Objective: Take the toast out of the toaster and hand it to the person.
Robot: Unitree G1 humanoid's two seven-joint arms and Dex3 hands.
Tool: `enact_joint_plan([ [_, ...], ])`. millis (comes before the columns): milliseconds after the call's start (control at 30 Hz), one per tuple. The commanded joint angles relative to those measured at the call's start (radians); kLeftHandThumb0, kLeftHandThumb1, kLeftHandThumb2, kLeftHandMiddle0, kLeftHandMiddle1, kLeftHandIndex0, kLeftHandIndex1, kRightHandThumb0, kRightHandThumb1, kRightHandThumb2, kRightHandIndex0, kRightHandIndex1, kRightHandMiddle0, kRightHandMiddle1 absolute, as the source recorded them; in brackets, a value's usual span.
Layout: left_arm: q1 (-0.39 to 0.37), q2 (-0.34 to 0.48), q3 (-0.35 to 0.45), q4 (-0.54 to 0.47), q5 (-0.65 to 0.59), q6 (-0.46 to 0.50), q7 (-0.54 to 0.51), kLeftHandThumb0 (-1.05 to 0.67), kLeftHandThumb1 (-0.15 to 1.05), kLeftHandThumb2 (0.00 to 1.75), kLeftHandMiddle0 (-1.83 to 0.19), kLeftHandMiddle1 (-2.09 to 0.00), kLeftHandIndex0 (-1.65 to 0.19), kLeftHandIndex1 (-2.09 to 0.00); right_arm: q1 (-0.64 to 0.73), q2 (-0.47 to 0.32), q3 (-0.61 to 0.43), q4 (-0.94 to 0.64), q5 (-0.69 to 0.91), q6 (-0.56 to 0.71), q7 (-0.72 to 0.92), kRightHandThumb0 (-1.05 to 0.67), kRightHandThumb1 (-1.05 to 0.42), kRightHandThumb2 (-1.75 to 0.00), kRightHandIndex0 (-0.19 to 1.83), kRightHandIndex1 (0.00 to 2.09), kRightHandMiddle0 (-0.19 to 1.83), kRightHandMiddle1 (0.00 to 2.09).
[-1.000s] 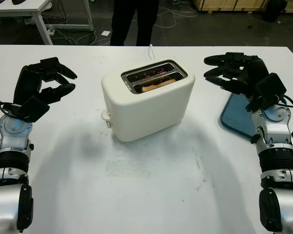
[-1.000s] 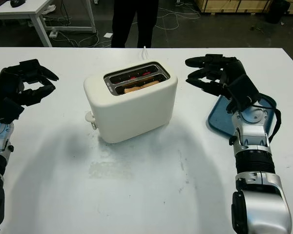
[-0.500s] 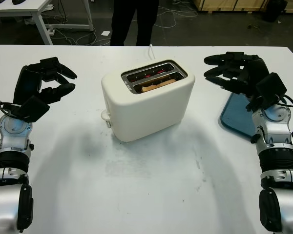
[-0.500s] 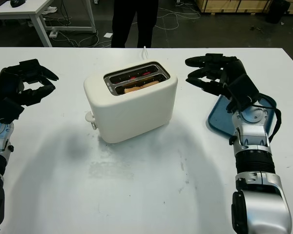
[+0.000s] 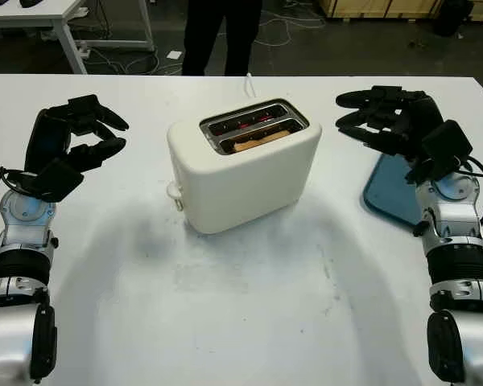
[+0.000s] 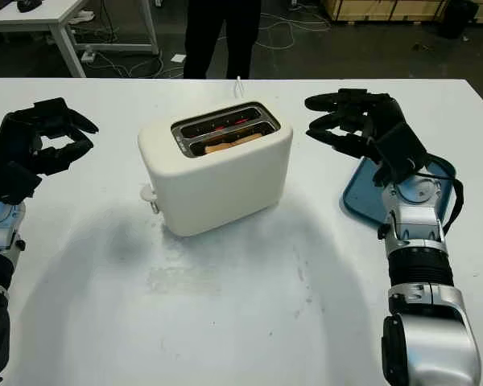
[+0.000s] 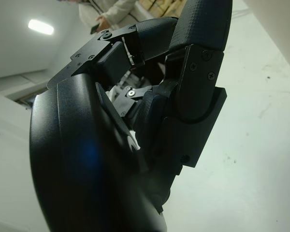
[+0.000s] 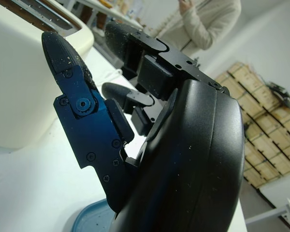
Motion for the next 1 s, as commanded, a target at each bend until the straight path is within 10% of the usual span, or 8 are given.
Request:
enact_joint_plan([
  [0, -0.003, 0.003, 0.000, -0.001, -0.001, -0.005, 0.007, -1.05, 0.92, 0.26, -0.85, -1.18, -0.81, -1.03, -0.011, -0.002, 0.001, 0.010, 0.001, -0.026, -0.001, -0.65, -0.66, 0.00, 0.73, 0.86, 0.99, 0.19],
  [967, -0.004, 0.014, 0.002, 0.001, 0.013, 0.001, 0.032, -1.05, 0.92, 0.28, -0.86, -1.20, -0.79, -1.04, -0.005, -0.005, 0.010, -0.034, -0.018, 0.007, -0.028, -0.63, -0.69, -0.01, 0.71, 0.85, 0.96, 0.20],
])
